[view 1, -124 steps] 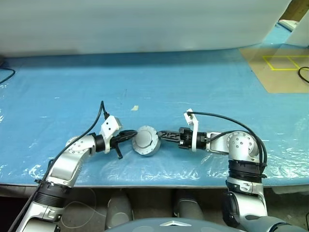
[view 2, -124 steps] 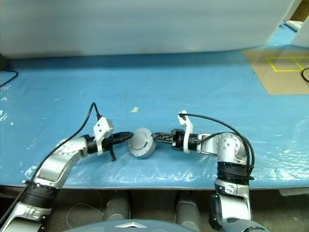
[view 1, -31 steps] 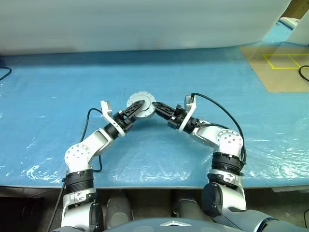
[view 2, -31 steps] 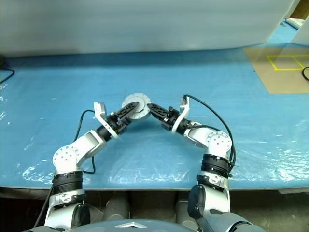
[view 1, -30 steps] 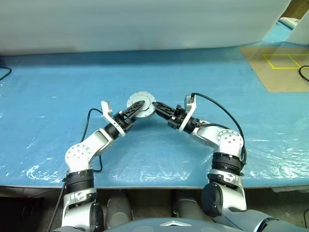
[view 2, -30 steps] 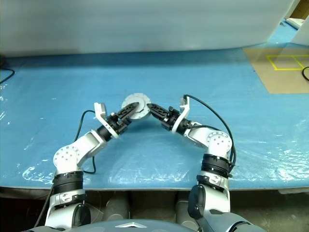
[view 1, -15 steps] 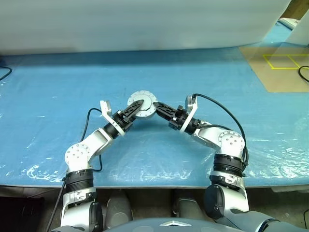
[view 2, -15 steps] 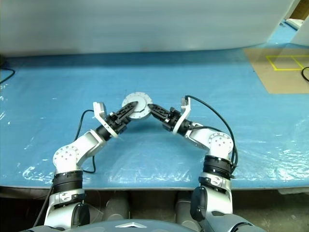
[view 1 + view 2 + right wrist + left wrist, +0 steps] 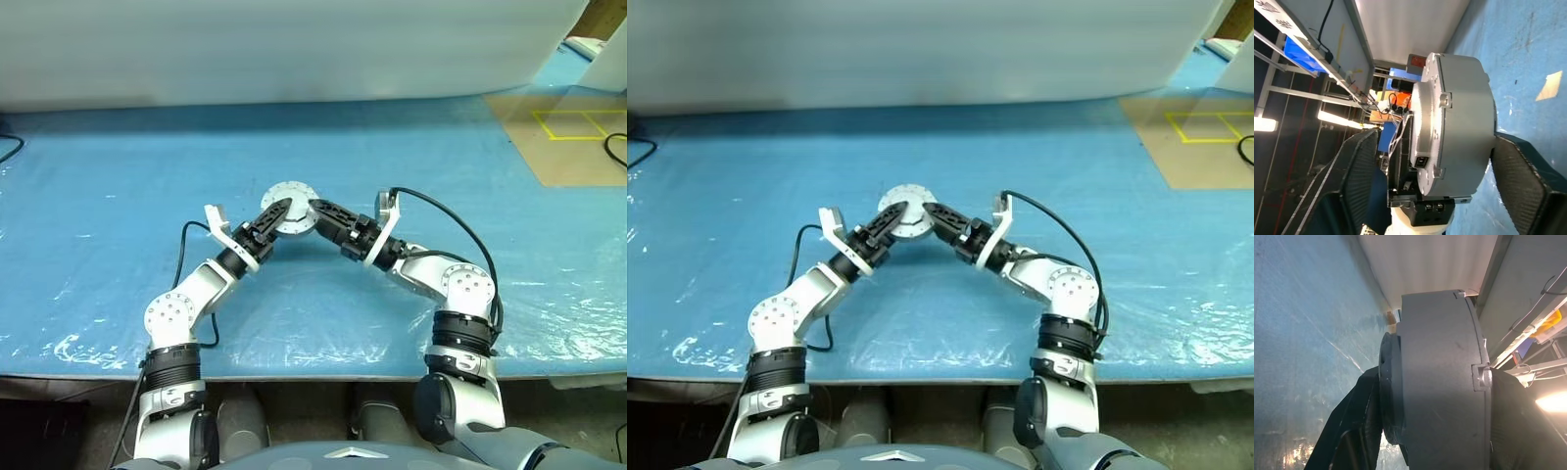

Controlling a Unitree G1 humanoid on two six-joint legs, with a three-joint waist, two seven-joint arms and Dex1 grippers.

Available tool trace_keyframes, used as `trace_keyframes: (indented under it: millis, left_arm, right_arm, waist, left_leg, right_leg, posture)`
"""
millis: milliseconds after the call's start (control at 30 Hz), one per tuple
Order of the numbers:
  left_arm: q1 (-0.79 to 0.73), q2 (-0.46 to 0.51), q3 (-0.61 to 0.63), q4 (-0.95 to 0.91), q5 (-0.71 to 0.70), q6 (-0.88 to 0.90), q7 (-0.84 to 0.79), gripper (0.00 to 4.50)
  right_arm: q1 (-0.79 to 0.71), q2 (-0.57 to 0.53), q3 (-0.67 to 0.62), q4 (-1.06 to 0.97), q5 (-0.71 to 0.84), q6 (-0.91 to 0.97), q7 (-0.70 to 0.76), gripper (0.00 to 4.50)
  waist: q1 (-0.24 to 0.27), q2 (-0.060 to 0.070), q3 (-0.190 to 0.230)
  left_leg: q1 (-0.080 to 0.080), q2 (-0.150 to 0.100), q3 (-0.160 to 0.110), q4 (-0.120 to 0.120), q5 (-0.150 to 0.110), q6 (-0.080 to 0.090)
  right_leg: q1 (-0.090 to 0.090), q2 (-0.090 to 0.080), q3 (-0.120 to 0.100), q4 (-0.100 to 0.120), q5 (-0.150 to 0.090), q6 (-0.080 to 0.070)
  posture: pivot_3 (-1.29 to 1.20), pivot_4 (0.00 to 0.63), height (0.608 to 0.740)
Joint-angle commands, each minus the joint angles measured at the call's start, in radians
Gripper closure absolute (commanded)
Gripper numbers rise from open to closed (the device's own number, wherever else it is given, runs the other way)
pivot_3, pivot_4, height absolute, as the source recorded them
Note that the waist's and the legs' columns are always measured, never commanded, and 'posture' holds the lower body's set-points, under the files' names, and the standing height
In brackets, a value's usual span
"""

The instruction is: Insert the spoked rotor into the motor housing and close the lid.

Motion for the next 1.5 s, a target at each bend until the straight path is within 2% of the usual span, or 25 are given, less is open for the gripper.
trace_keyframes:
  millis: [33, 400, 567, 900, 1133, 1500]
  left_arm:
    - [-0.024, -0.005, 0.006, -0.010, 0.023, -0.054, -0.004, 1.88]
    - [-0.061, -0.022, 0.022, 0.080, 0.339, -0.439, 0.013, 1.88]
    - [-0.061, -0.012, 0.022, 0.108, 0.431, -0.524, -0.001, 1.88]
    - [-0.062, -0.019, 0.103, 0.145, 0.482, -0.730, -0.021, 1.88]
    - [-0.088, 0.024, 0.154, 0.237, 0.526, -0.821, -0.005, 1.88]
    - [-0.107, 0.048, 0.174, 0.306, 0.540, -0.853, -0.035, 1.88]
  right_arm:
    - [-0.041, 0.010, -0.010, -0.032, 0.065, -0.041, -0.003, 0.98]
    - [-0.005, 0.003, 0.039, -0.058, 0.071, -0.075, -0.008, 0.98]
    - [0.007, -0.021, 0.097, -0.081, 0.009, -0.135, 0.041, 0.98]
    - [0.062, -0.116, 0.358, -0.125, -0.322, -0.406, 0.239, 0.98]
    - [0.057, -0.128, 0.396, -0.102, -0.383, -0.442, 0.295, 0.98]
    - [0.072, -0.148, 0.408, -0.123, -0.433, -0.437, 0.314, 0.98]
  waist:
    - [0.000, 0.000, 0.000]
    - [-0.004, -0.002, 0.001]
    - [0.003, -0.006, 0.004]
    - [-0.001, -0.009, 0.005]
    - [-0.001, -0.012, 0.006]
    - [0.000, -0.012, 0.006]
  left_leg:
    - [0.000, 0.000, 0.000, 0.000, 0.000, 0.000]
    - [0.001, 0.000, 0.000, 0.000, 0.000, 0.000]
    - [-0.001, 0.000, -0.001, 0.001, 0.000, 0.000]
    - [-0.001, 0.001, -0.001, 0.002, 0.000, 0.000]
    - [-0.001, 0.000, -0.001, 0.003, 0.000, 0.000]
    - [0.000, 0.001, -0.001, 0.004, 0.000, 0.000]
  right_leg:
    - [0.000, 0.000, 0.000, 0.000, 0.000, 0.000]
    - [0.001, 0.000, 0.000, 0.000, 0.000, 0.001]
    - [0.001, 0.000, -0.001, -0.001, 0.001, 0.001]
    - [0.001, 0.000, -0.001, 0.000, 0.001, 0.001]
    - [0.001, 0.000, 0.000, 0.000, 0.001, 0.001]
    - [0.002, 0.000, 0.000, 0.000, 0.001, 0.001]
  posture:
    - [0.00, 0.150, 0.740]
    - [0.00, 0.150, 0.740]
    - [0.00, 0.150, 0.740]
    - [0.00, 0.150, 0.740]
    - [0.00, 0.150, 0.740]
    - [0.00, 0.150, 0.740]
